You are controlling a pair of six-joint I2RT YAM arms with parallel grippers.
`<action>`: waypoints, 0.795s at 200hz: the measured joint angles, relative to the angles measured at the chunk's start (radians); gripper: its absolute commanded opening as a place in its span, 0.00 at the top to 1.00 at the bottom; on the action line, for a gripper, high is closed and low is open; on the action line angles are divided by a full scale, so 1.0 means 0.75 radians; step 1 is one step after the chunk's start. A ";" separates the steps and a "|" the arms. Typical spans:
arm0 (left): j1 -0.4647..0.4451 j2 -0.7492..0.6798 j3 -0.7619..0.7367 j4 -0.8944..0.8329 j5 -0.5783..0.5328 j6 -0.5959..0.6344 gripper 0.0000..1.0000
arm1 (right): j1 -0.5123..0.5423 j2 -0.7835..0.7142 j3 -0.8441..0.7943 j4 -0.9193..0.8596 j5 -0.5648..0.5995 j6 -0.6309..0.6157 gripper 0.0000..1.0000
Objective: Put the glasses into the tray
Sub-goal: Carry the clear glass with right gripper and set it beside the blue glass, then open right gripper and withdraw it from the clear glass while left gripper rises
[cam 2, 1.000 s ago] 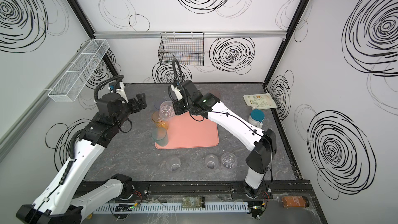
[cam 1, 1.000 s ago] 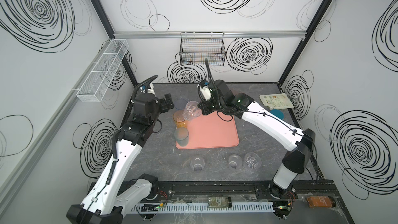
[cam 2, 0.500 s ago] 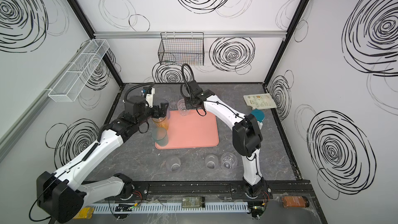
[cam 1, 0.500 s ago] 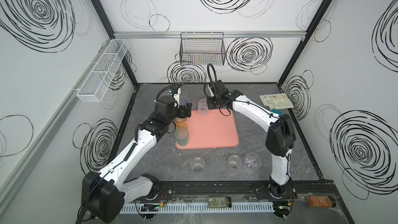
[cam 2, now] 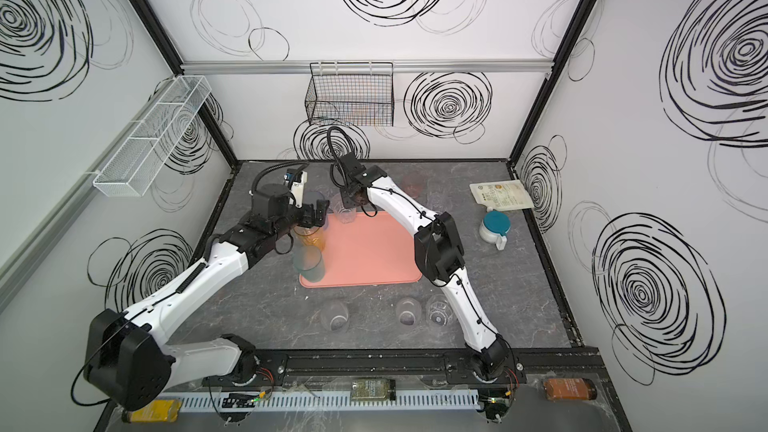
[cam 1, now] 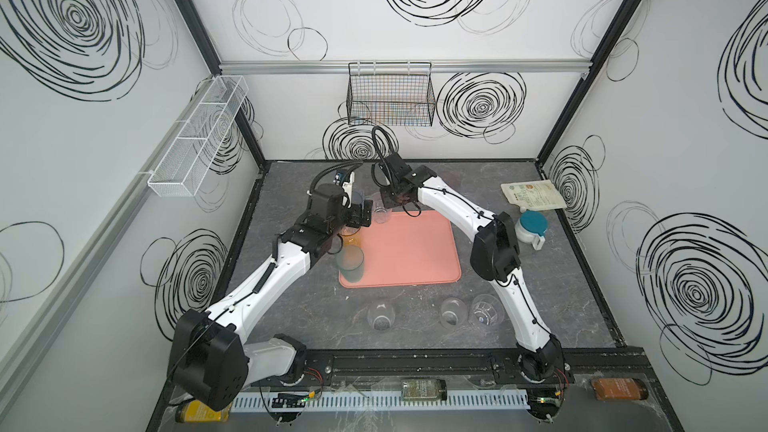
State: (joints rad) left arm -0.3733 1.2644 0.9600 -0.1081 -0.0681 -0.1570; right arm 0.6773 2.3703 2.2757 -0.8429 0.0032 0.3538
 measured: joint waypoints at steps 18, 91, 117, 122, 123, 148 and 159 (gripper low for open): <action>0.000 0.000 -0.001 0.004 -0.005 0.002 0.00 | 0.007 0.000 0.000 -0.027 -0.004 0.000 0.99; -0.003 0.000 -0.033 0.038 -0.012 0.006 0.00 | 0.013 0.001 -0.024 -0.024 -0.027 0.001 0.99; -0.004 0.000 -0.053 0.038 -0.019 0.007 0.00 | 0.013 0.001 -0.024 -0.022 -0.030 0.002 0.98; -0.005 0.000 -0.054 0.038 -0.021 0.007 0.00 | 0.013 0.002 -0.024 -0.021 -0.031 0.002 0.98; -0.005 0.000 -0.055 0.038 -0.022 0.007 0.00 | 0.013 0.003 -0.024 -0.020 -0.032 0.002 0.98; -0.008 0.000 -0.055 0.040 -0.031 0.006 0.01 | 0.014 0.015 -0.024 -0.007 -0.044 0.003 0.97; -0.009 0.000 -0.055 0.041 -0.034 0.006 0.01 | 0.014 0.025 -0.024 -0.003 -0.052 0.005 0.97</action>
State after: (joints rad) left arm -0.3798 1.2644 0.9188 -0.0776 -0.0933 -0.1524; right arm 0.6880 2.3890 2.2578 -0.8448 -0.0360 0.3576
